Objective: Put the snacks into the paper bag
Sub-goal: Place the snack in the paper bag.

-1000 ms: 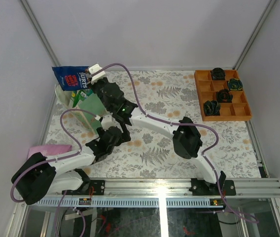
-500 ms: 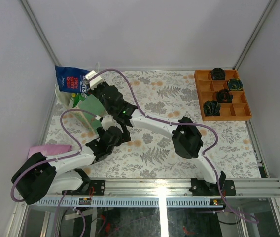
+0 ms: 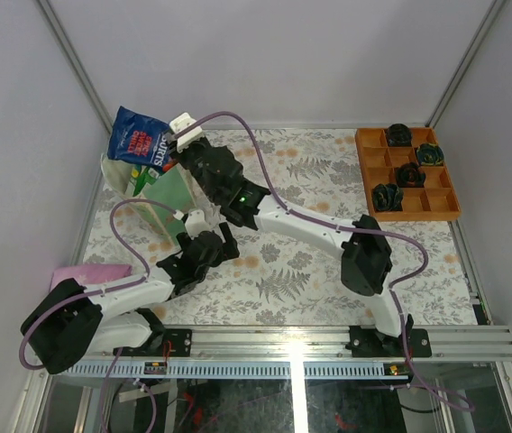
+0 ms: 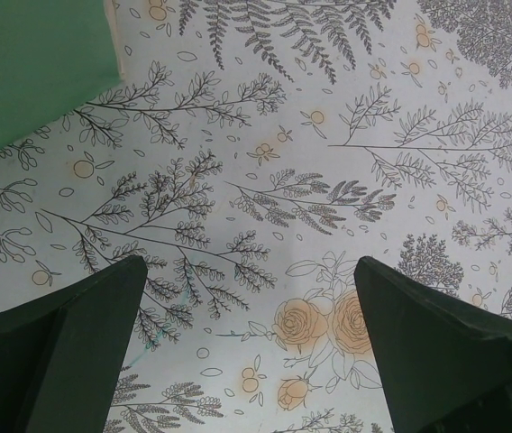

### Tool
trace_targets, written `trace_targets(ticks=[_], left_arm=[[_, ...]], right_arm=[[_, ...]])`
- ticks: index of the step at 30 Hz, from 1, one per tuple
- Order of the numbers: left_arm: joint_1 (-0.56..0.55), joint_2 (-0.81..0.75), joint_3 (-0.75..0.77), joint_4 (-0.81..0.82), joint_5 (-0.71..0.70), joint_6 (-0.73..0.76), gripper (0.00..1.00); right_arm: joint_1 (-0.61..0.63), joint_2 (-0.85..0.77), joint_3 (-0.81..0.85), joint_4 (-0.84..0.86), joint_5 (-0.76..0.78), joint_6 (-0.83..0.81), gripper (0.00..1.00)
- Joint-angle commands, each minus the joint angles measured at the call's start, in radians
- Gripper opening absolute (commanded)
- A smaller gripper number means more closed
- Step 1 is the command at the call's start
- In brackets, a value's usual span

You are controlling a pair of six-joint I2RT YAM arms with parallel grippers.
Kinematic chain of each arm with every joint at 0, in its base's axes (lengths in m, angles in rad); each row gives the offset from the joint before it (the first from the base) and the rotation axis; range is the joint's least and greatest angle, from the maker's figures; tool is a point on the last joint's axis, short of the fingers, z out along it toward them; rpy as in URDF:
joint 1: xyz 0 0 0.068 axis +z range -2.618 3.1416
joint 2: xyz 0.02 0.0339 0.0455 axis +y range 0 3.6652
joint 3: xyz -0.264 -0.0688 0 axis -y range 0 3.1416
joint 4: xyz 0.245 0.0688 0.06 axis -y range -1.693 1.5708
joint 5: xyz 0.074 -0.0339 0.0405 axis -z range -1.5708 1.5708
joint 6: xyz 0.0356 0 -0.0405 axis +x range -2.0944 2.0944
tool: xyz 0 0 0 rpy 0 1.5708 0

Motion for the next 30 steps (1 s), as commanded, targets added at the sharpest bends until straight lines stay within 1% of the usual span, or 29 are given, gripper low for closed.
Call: trace_targets(ticks=[1, 3, 8, 10, 14, 17, 18, 19, 20, 21, 22, 25, 26, 27, 30], left_arm=[[-0.003, -0.025, 0.000, 0.020, -0.030, -0.001, 1.00], [-0.003, -0.031, -0.001, 0.018, -0.030, -0.001, 1.00], [-0.002, -0.048, -0.004, 0.010, -0.031, -0.004, 1.00], [-0.002, -0.060, -0.004, -0.001, -0.037, -0.004, 1.00], [-0.002, -0.094, 0.001, -0.023, -0.044, -0.002, 1.00], [-0.003, -0.113, 0.016, -0.058, -0.047, -0.001, 1.00], [-0.003, -0.118, 0.031, -0.073, -0.050, -0.001, 1.00], [-0.003, -0.123, 0.041, -0.089, -0.049, 0.000, 1.00], [-0.002, -0.130, 0.052, -0.106, -0.049, 0.000, 1.00], [-0.002, -0.140, 0.062, -0.127, -0.050, -0.001, 1.00], [-0.003, -0.150, 0.074, -0.150, -0.053, -0.001, 1.00], [-0.007, -0.191, 0.113, -0.227, -0.065, -0.010, 1.00], [-0.012, -0.213, 0.128, -0.256, -0.072, -0.013, 1.00], [-0.020, -0.229, 0.144, -0.284, -0.086, -0.020, 1.00], [-0.039, -0.272, 0.198, -0.370, -0.123, -0.041, 1.00]], right_arm=[[-0.005, -0.119, -0.027, 0.027, -0.033, 0.058, 0.37], [-0.005, -0.146, -0.052, 0.025, -0.040, 0.073, 0.41], [-0.005, -0.191, -0.092, 0.006, -0.047, 0.105, 0.41], [-0.005, -0.206, -0.103, -0.009, -0.033, 0.117, 0.44], [-0.004, -0.294, -0.245, 0.063, -0.012, 0.146, 0.55], [-0.006, -0.360, -0.353, 0.100, 0.010, 0.155, 0.58], [-0.005, -0.380, -0.380, 0.110, 0.020, 0.155, 0.61], [-0.005, -0.400, -0.408, 0.118, 0.021, 0.157, 0.69], [-0.006, -0.422, -0.435, 0.123, 0.045, 0.162, 0.73], [-0.005, -0.434, -0.460, 0.125, 0.055, 0.170, 0.76], [-0.006, -0.481, -0.492, 0.133, 0.064, 0.184, 0.77], [-0.005, -0.551, -0.582, 0.154, 0.092, 0.215, 0.92], [-0.006, -0.573, -0.609, 0.158, 0.103, 0.228, 0.94], [-0.005, -0.593, -0.638, 0.160, 0.109, 0.240, 0.99], [-0.005, -0.649, -0.712, 0.144, 0.133, 0.277, 0.99]])
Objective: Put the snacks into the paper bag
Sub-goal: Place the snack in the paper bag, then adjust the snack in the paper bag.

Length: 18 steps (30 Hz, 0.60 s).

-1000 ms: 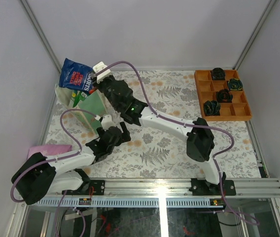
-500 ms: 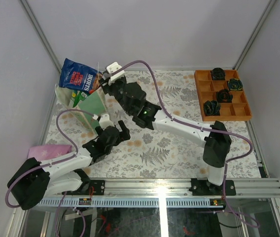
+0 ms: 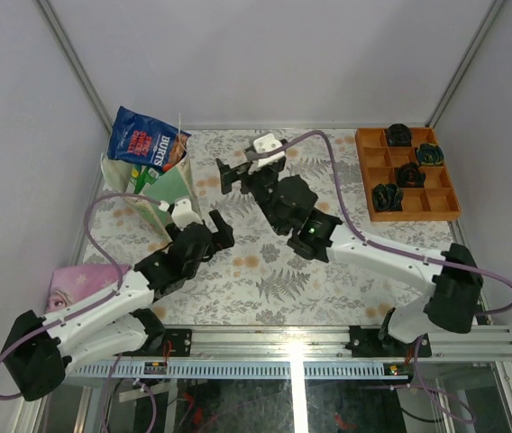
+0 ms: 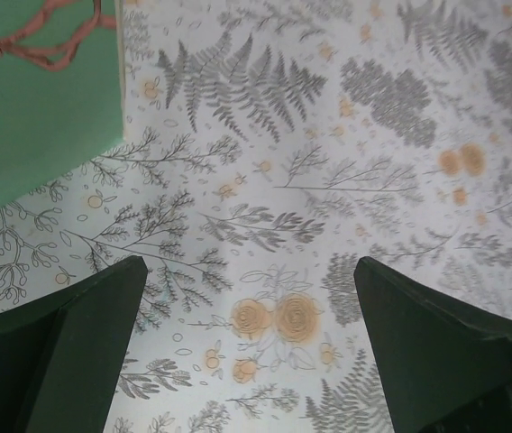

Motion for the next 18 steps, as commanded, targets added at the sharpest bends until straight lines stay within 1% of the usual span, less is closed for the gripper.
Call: trace_targets(ticks=[1, 5, 7, 10, 14, 18], left_arm=[[-0.030, -0.067, 0.102, -0.149, -0.089, -0.038, 1.00], [-0.051, -0.072, 0.211, -0.232, -0.133, -0.035, 1.00], [-0.057, -0.052, 0.289, -0.292, -0.167, -0.028, 0.97], [-0.058, -0.019, 0.415, -0.373, -0.219, -0.007, 0.95], [-0.057, 0.015, 0.568, -0.436, -0.291, 0.043, 0.86], [-0.057, 0.064, 0.694, -0.477, -0.348, 0.103, 0.80]], right_arm=[[-0.003, -0.112, -0.097, 0.061, 0.078, 0.085, 0.99], [-0.003, -0.205, -0.199, 0.006, 0.108, 0.147, 0.99], [-0.003, -0.264, -0.256, -0.044, 0.134, 0.211, 0.99], [-0.003, -0.358, -0.364, -0.104, 0.122, 0.296, 0.99], [-0.003, -0.482, -0.471, -0.220, 0.119, 0.394, 0.99], [-0.003, -0.590, -0.567, -0.282, 0.115, 0.426, 0.99]])
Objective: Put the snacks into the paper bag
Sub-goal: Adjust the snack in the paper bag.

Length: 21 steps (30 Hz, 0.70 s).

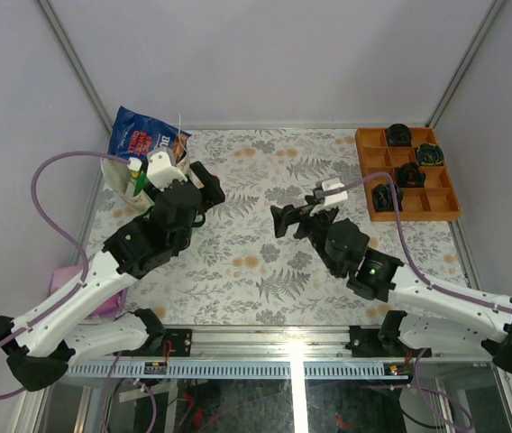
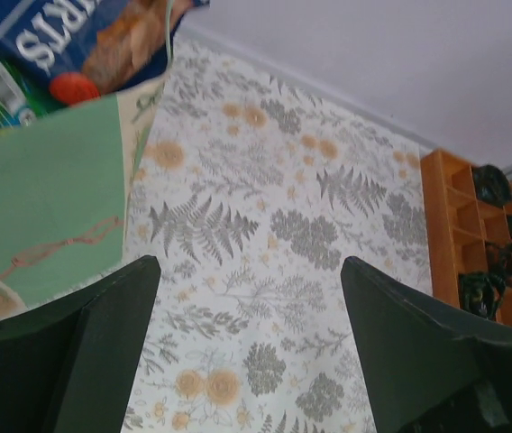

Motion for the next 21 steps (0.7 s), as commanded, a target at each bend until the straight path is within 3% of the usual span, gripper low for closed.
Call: trace_targets(ticks=[1, 4, 8, 16, 21], left_arm=[[-0.005, 0.049, 0.127, -0.095, -0.127, 0.088, 0.78], [0.018, 0.087, 0.196, -0.130, -0.147, 0.107, 0.66], [0.116, 0.105, 0.247, -0.123, -0.114, 0.146, 0.60], [0.412, 0.186, 0.319, -0.060, 0.045, 0.211, 0.56], [0.525, 0.289, 0.365, -0.021, 0.113, 0.208, 0.54]], right_arm=[[-0.003, -0.119, -0.085, -0.065, 0.020, 0.094, 0.99], [-0.003, -0.153, -0.141, -0.065, 0.025, 0.099, 0.99], [-0.003, -0.155, -0.174, -0.064, 0.019, 0.105, 0.99], [-0.003, -0.144, -0.227, -0.022, 0.015, 0.098, 0.99], [-0.003, -0.138, -0.252, -0.014, 0.012, 0.112, 0.99]])
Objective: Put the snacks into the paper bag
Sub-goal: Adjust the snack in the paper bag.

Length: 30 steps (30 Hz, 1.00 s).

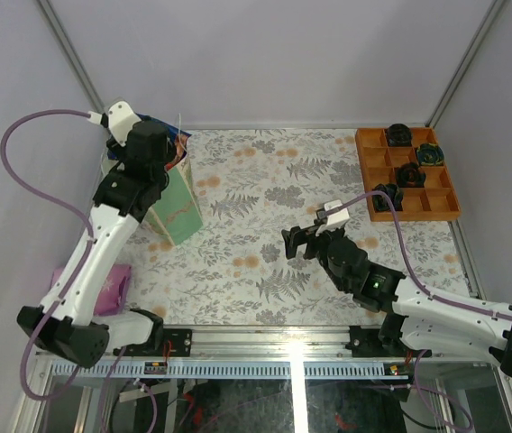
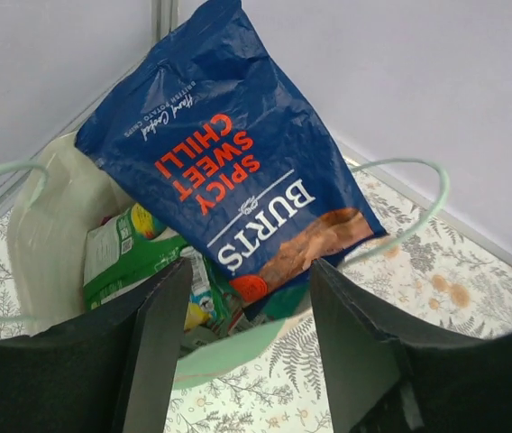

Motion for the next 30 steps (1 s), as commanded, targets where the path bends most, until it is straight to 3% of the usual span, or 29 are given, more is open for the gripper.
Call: trace_targets(ticks=[1, 9, 15, 25, 30], left_arm=[[0.078, 0.083, 0.051, 0.082, 0.090, 0.028, 0.52], [0.175, 0.240, 0.163, 0.150, 0.142, 0.010, 0.51], [0.183, 0.271, 0.194, 0.235, 0.173, 0.023, 0.51], [0.204, 0.441, 0.351, 0.198, 0.173, 0.037, 0.51], [0.229, 0.420, 0.285, 0.159, 0.183, -0.023, 0.47]], right_arm=[[-0.003, 0.005, -0.016, 0.067, 0.010, 0.026, 0.99], [-0.003, 0.036, -0.008, 0.061, 0.006, 0.033, 0.99], [-0.003, 0.037, -0.009, 0.057, 0.012, 0.036, 0.99], [-0.003, 0.089, 0.011, 0.044, 0.014, 0.036, 0.99], [-0.003, 0.093, 0.018, 0.033, 0.029, 0.037, 0.99]])
